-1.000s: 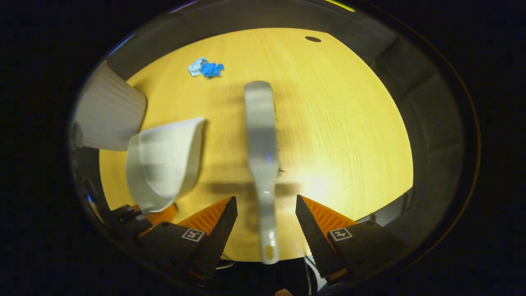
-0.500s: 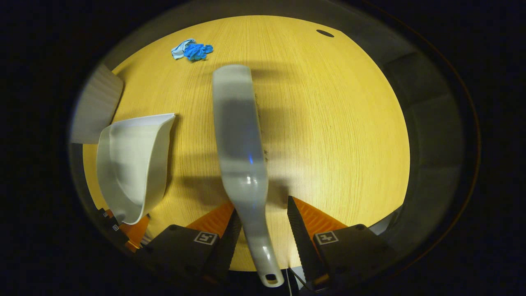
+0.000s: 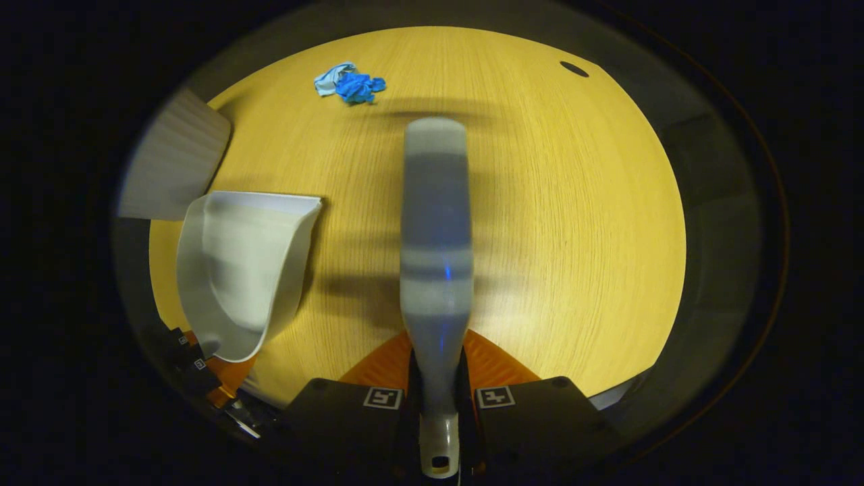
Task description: Pick up the small broom and dustpan from the desktop, sweep the trash into the dustpan with the broom, and then empty the trash into the garbage bin.
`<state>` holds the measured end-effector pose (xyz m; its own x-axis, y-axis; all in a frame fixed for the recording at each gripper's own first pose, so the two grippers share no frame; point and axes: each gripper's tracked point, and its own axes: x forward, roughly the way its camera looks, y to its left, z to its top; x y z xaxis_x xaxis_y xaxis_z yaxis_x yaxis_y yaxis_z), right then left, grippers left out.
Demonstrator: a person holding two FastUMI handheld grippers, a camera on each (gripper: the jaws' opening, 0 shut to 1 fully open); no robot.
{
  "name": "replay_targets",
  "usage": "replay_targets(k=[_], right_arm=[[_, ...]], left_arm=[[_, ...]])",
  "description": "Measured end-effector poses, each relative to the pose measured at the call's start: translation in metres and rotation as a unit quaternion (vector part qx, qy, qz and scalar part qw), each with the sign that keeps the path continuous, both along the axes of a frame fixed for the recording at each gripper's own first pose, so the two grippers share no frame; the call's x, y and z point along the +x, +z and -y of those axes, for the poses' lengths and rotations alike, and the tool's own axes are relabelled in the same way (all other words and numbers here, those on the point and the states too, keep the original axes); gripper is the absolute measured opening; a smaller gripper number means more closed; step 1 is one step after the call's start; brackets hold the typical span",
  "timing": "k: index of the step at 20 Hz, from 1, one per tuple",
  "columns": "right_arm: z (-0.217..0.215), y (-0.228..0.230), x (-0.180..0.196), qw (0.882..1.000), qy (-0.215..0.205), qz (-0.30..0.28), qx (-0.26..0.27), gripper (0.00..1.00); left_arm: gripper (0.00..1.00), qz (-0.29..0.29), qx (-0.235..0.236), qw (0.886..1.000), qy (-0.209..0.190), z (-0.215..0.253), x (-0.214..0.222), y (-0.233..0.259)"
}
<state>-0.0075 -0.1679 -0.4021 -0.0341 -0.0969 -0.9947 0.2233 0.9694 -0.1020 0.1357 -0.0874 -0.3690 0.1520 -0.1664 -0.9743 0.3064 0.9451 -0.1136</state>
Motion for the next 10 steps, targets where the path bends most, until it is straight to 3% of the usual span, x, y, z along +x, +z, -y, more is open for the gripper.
replay_targets(k=[5, 10], right_arm=[[0.037, 0.035, 0.039, 0.999, 0.009, 0.031, -0.001, 0.25], [0.080, 0.055, 0.109, 0.997, 0.034, 0.069, -0.015, 0.25]], left_arm=[[0.30, -0.002, 0.000, 0.999, -0.036, -0.004, 0.001, -0.001], [0.30, -0.005, 0.032, 0.997, -0.070, -0.022, 0.008, 0.013]])
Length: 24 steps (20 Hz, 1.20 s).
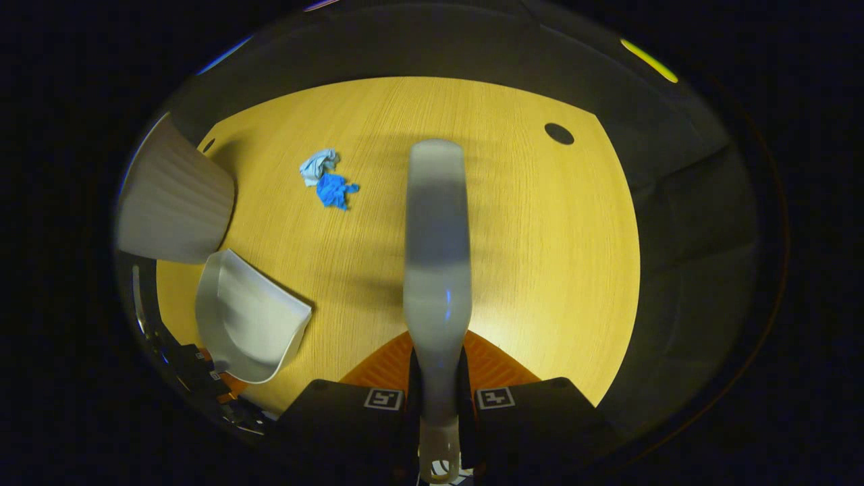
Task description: Pick up the small broom and dustpan from the desktop, sweep the trash into the dustpan with the broom, and then empty the trash into the garbage bin.
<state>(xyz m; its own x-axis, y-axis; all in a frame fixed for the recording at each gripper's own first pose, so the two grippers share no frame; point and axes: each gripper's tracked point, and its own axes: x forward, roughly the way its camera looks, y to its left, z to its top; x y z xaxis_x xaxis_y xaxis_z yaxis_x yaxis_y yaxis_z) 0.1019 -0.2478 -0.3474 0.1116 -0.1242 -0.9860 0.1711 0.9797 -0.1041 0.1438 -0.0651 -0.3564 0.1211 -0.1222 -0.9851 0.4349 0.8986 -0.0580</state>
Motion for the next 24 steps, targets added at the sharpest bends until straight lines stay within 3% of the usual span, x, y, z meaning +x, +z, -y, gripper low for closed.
replay_targets(k=[3, 8, 11, 13, 15, 18, 20, 23, 24], right_arm=[[0.017, -0.004, 0.059, 0.999, 0.049, 0.009, -0.004, 0.25], [0.014, -0.039, 0.161, 0.996, 0.082, 0.019, 0.027, 0.25], [0.006, -0.082, 0.173, 0.994, 0.105, -0.016, 0.033, 0.25], [-0.003, -0.103, 0.168, 0.986, 0.161, -0.031, 0.031, 0.25], [-0.012, -0.104, 0.178, 0.978, 0.206, -0.022, 0.028, 0.25], [-0.044, -0.108, 0.171, 0.967, 0.243, -0.032, 0.066, 0.24], [-0.064, -0.103, 0.154, 0.947, 0.303, -0.049, 0.096, 0.25], [-0.095, -0.084, 0.102, 0.888, 0.420, -0.097, 0.162, 0.25], [-0.102, -0.078, 0.087, 0.873, 0.441, -0.110, 0.179, 0.24]], left_arm=[[0.30, -0.002, 0.019, 0.999, -0.045, 0.003, 0.014, 0.008], [0.30, -0.037, 0.034, 0.996, -0.067, 0.005, 0.046, 0.015], [0.30, -0.037, 0.057, 0.994, -0.091, 0.002, 0.074, 0.015], [0.30, -0.036, 0.062, 0.992, -0.105, 0.004, 0.085, 0.016], [0.30, -0.038, 0.065, 0.990, -0.121, 0.003, 0.089, 0.018], [0.30, -0.035, 0.069, 0.987, -0.141, 0.004, 0.102, 0.013], [0.30, -0.026, 0.065, 0.985, -0.157, 0.003, 0.107, 0.013], [0.30, -0.020, 0.058, 0.984, -0.169, 0.000, 0.109, 0.011], [0.30, -0.019, 0.055, 0.984, -0.169, -0.001, 0.107, 0.010]])
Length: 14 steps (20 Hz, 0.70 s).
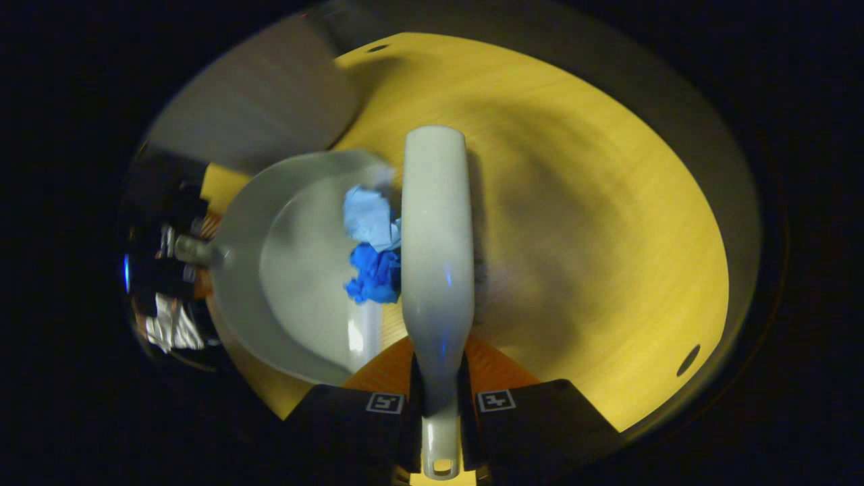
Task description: Pick up the small broom and dustpan from the desktop, sweep the trash into the dustpan with the broom, and then empty the trash into the garbage bin.
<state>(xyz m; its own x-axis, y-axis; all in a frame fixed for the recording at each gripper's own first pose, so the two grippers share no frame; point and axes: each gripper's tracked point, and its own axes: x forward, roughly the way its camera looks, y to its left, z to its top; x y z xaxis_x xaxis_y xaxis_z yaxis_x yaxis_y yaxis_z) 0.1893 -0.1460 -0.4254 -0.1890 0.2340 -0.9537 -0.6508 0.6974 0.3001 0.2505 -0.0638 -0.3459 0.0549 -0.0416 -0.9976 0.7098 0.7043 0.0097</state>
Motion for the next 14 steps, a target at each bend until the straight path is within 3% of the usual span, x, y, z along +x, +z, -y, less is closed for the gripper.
replay_targets(k=[2, 4, 8, 12, 14], right_arm=[[-0.006, 0.007, -0.005, 0.999, -0.004, -0.019, 0.033, 0.25], [-0.008, 0.008, -0.019, 0.999, -0.043, -0.007, 0.028, 0.25], [0.023, 0.025, 0.004, 0.991, -0.127, 0.037, 0.012, 0.25], [0.043, 0.047, -0.005, 0.973, -0.206, 0.107, 0.006, 0.25], [0.046, 0.048, -0.015, 0.955, -0.282, 0.090, -0.002, 0.25]], left_arm=[[0.30, 0.005, -0.008, 1.000, 0.004, -0.004, -0.008, -0.004], [0.30, 0.008, -0.024, 1.000, 0.013, -0.012, -0.028, -0.010], [0.30, 0.023, -0.074, 0.996, 0.038, -0.010, -0.053, 0.003], [0.30, 0.057, -0.078, 0.995, 0.003, -0.003, -0.089, 0.061], [0.29, 0.064, -0.077, 0.995, -0.018, 0.003, -0.114, 0.103]])
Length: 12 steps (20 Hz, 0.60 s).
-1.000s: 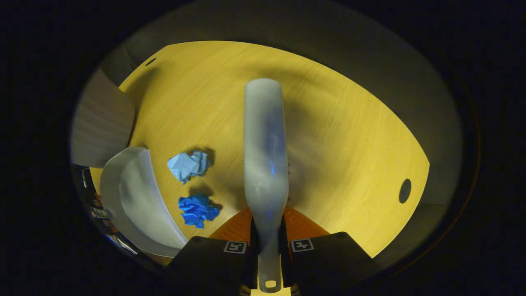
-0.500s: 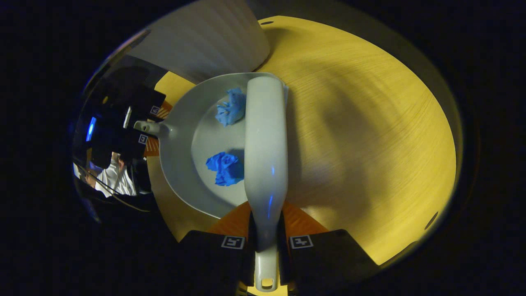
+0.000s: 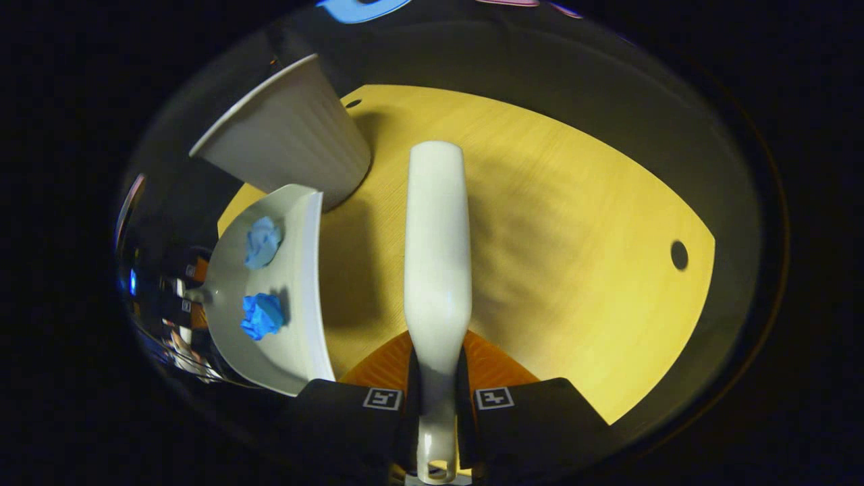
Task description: Pick up the small broom and dustpan from the desktop, sweep the trash into the dustpan with the broom, and then empty the trash into the garbage bin.
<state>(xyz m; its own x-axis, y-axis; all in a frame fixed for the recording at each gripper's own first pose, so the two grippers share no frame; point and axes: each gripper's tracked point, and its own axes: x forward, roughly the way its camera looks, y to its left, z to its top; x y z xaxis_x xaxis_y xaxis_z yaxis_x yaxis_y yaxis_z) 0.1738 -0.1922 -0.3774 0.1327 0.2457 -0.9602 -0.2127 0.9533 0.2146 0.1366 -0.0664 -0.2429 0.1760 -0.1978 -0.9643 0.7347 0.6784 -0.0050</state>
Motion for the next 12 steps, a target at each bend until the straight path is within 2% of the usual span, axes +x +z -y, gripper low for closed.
replay_targets(k=[2, 4, 6, 8, 10, 12], right_arm=[[0.002, -0.007, 0.002, 0.998, -0.051, 0.019, 0.015, 0.25], [-0.003, -0.014, -0.007, 0.997, -0.060, 0.039, 0.007, 0.25], [-0.004, -0.011, -0.008, 0.997, -0.067, 0.048, 0.011, 0.25], [-0.008, -0.012, -0.008, 0.994, -0.088, 0.054, 0.035, 0.25], [-0.007, -0.021, -0.011, 0.991, -0.109, 0.051, 0.065, 0.25], [-0.009, -0.021, -0.013, 0.989, -0.117, 0.055, 0.069, 0.26]], left_arm=[[0.30, 0.020, -0.029, 0.999, -0.009, 0.004, -0.022, 0.041], [0.30, 0.030, -0.061, 0.998, 0.002, -0.004, -0.027, 0.091], [0.30, 0.052, -0.068, 0.996, 0.033, -0.027, -0.002, 0.128], [0.31, 0.088, -0.033, 0.993, 0.072, -0.064, 0.029, 0.153], [0.30, 0.108, 0.028, 0.988, 0.106, -0.110, 0.058, 0.167], [0.30, 0.114, 0.094, 0.981, 0.129, -0.129, 0.082, 0.165]])
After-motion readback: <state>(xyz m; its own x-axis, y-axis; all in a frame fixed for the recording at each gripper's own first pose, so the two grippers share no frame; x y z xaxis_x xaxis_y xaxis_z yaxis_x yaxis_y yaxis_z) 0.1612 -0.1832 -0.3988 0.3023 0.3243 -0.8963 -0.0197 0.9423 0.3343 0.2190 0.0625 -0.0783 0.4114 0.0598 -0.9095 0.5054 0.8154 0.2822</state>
